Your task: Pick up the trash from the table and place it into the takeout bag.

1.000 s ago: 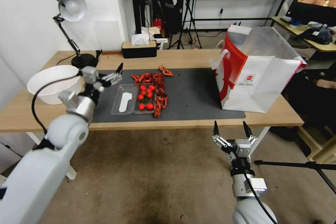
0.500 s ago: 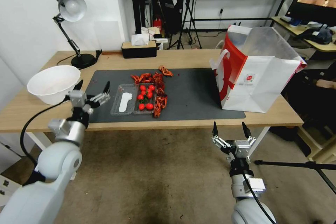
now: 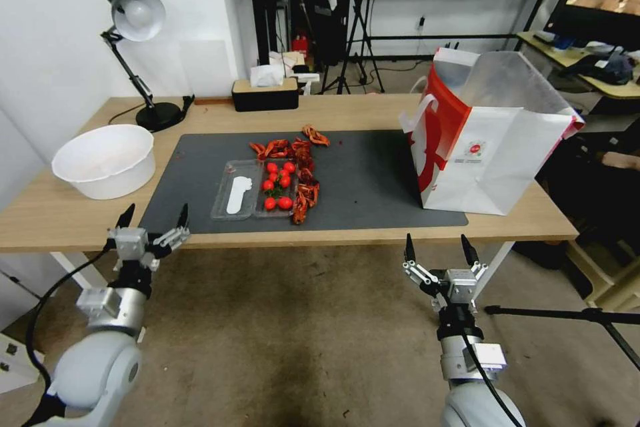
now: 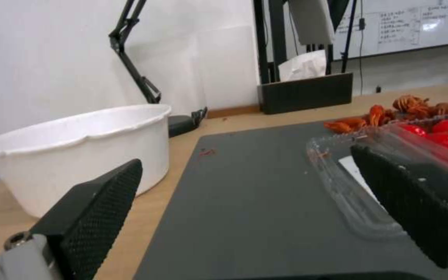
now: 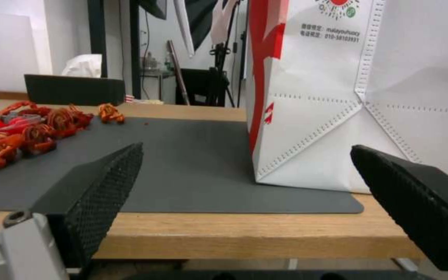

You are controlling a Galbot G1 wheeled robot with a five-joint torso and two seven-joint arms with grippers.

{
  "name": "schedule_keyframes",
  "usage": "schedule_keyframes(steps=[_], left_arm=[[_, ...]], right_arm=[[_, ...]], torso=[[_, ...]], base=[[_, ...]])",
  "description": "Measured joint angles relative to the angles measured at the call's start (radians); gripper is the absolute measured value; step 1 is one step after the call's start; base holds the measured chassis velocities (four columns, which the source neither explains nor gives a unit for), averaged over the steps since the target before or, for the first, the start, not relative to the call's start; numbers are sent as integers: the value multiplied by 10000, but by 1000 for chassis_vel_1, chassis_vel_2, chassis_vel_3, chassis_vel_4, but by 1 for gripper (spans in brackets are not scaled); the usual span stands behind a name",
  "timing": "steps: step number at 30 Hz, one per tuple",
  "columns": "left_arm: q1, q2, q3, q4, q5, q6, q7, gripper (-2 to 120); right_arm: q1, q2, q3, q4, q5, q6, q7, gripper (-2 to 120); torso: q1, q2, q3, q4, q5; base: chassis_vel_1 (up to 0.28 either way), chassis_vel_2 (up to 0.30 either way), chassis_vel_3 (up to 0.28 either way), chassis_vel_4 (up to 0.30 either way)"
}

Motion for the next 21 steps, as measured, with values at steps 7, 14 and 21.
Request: schedule_keyframes(steps=[7, 14, 21], left_arm=[[262, -149, -106, 120, 157, -283, 3, 100], [597, -319, -111, 261, 255, -651, 18, 100], [657, -413, 75, 395, 391, -845, 36, 100]], right_arm=[[11, -29, -3, -24, 0, -6, 65, 100], [4, -19, -6, -118, 0, -6, 121, 100], [20, 36, -56, -171, -28, -25, 122, 100]], torso=[[0, -1, 0, -1, 0], [0, -1, 0, 1, 0], [-1, -1, 0, 0, 0]], base=[[0, 0, 0, 0], [0, 0, 0, 0], [0, 0, 0, 0]])
